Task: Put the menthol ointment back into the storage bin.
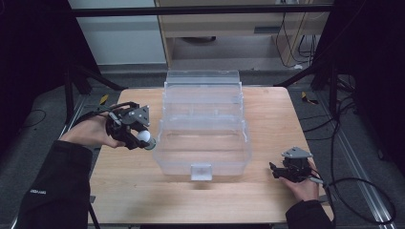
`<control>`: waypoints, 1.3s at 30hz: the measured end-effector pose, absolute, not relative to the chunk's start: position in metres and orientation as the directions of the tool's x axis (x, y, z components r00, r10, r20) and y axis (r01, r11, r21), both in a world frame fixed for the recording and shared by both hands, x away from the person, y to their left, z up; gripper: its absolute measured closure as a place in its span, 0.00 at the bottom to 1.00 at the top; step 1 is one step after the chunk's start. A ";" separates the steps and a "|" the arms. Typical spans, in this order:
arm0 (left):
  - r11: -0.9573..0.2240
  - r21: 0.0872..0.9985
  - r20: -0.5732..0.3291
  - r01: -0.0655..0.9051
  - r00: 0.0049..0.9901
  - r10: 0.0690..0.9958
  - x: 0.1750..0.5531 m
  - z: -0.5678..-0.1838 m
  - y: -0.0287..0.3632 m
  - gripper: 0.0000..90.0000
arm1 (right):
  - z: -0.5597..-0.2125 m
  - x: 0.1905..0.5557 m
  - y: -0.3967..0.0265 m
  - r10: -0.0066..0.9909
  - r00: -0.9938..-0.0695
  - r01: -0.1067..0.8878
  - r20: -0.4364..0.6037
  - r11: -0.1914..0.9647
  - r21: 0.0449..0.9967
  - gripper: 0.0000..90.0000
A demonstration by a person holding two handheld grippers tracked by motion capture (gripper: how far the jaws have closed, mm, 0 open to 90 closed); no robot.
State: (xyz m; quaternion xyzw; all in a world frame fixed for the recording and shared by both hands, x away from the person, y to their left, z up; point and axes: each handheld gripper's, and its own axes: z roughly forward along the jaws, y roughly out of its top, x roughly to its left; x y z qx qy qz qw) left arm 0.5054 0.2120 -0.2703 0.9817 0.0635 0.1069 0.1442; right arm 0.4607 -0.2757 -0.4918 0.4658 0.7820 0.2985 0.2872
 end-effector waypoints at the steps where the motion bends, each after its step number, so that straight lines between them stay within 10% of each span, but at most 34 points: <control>1: -0.949 0.300 0.189 0.093 0.970 0.155 0.506 -0.271 0.210 0.56 | -0.492 0.461 -0.276 0.901 -0.400 0.558 -0.170 0.386 0.734 0.22; 39: -0.966 0.242 0.106 0.090 0.987 0.118 0.536 -0.335 0.175 0.56 | -0.492 0.461 -0.276 0.899 -0.404 0.553 -0.173 0.390 0.737 0.23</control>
